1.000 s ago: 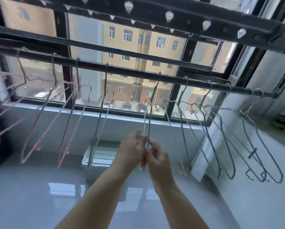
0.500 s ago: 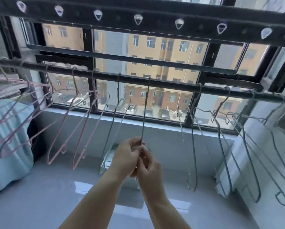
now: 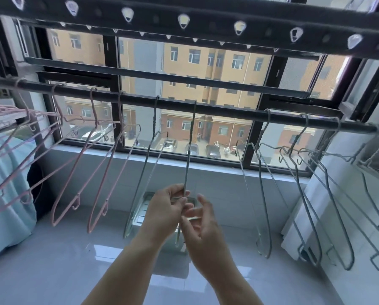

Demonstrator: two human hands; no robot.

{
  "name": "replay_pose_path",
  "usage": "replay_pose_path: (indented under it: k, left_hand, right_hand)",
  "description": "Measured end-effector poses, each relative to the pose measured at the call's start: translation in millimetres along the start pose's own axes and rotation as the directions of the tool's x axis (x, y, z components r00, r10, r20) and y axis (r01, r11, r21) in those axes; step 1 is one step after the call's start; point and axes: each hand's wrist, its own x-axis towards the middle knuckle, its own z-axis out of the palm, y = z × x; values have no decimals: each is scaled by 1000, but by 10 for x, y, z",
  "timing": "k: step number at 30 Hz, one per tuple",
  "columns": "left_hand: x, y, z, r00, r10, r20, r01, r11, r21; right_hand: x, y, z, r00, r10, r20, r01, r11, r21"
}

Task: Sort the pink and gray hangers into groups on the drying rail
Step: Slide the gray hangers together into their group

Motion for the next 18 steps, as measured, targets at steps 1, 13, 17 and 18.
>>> replay_pose_path:
  k: [1, 13, 17, 18]
  left_hand:
    - [-22, 10, -4, 1000, 24, 0, -24, 999, 45]
    - [-104, 244, 755, 933, 166, 319, -304, 838, 453]
    - [-33, 217, 975, 935, 35, 353, -136, 955, 265]
    - [-26, 218, 995, 939, 23, 342, -90, 979, 183]
  right_hand:
    - [-34, -25, -139, 992, -85, -89, 74, 989, -127]
    - [-189, 479, -792, 924, 169, -343, -168, 985, 34]
    - [-165, 456, -647, 915, 33, -403, -46, 999, -24]
    - [-151, 429, -617, 916, 38, -400, -31, 999, 25]
